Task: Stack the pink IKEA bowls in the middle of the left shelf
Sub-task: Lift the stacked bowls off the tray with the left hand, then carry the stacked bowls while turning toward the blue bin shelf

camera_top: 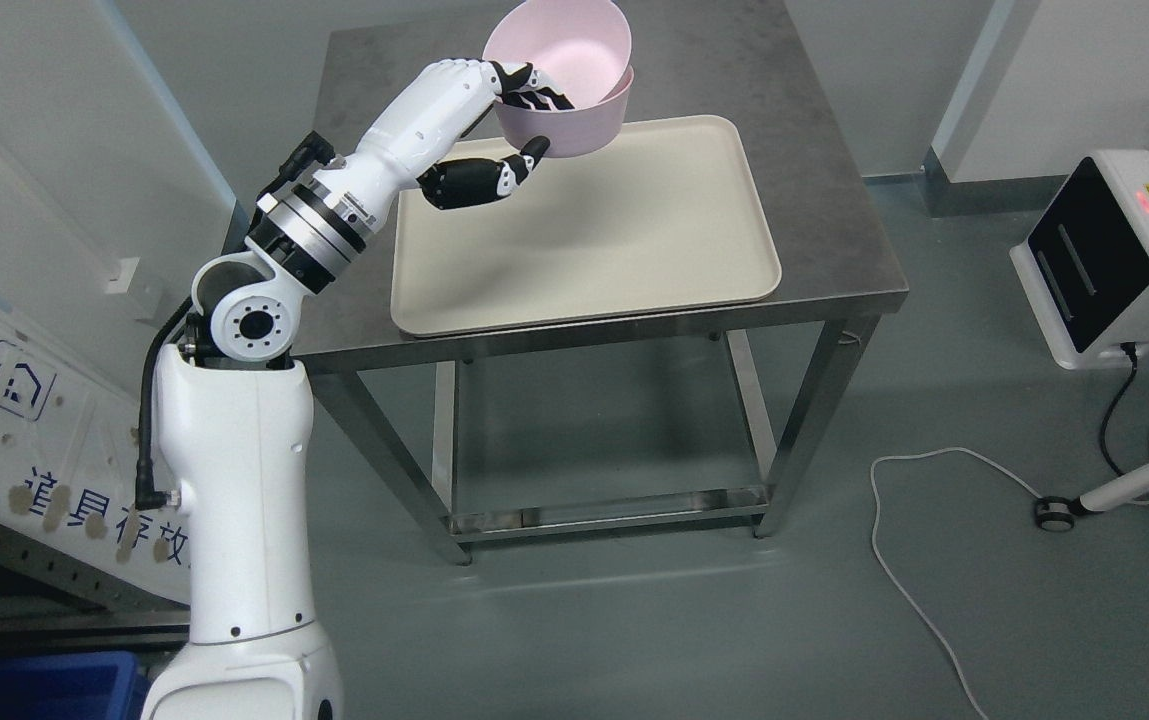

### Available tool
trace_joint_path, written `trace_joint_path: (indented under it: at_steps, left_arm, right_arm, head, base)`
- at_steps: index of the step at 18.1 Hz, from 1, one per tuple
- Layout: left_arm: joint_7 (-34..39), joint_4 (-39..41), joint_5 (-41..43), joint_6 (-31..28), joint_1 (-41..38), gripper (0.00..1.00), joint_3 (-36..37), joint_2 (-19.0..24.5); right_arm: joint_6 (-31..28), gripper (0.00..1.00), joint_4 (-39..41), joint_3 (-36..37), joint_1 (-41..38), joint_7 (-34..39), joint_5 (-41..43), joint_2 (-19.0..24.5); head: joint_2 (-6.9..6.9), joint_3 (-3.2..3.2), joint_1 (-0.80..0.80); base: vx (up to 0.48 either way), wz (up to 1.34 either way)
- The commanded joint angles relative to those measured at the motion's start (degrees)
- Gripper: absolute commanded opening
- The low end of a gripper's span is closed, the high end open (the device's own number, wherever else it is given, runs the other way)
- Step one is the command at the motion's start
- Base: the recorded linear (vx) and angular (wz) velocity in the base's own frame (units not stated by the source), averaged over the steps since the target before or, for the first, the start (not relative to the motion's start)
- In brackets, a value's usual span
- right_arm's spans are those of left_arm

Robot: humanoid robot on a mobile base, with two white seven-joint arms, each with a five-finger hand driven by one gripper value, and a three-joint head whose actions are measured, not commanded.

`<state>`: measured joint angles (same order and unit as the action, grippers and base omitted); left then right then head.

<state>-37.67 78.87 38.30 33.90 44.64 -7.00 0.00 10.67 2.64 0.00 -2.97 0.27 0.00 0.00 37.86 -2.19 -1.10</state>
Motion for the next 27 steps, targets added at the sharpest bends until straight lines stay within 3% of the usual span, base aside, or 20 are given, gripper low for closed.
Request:
trace_joint_path:
  at_steps: [1, 27]
  left_arm:
    - [-0.12, 0.49, -0.16, -0.07, 0.97, 0.01, -2.14, 1.00]
    - [-0.30, 1.72, -0.25, -0.07, 1.77, 0.02, -2.66, 1.00]
  right_arm:
    - [-0.03, 1.00, 0.00, 0.62, -0.01, -0.09, -0.44, -1.00]
    - [-0.03, 1.00, 0.00, 0.62, -0.01, -0.09, -0.44, -1.00]
  head:
    - [0.00, 0.00, 0.00]
    - [0.01, 0.00, 0.00]
  base:
    - [-0.154, 0.03]
    - [-0.265, 0.03]
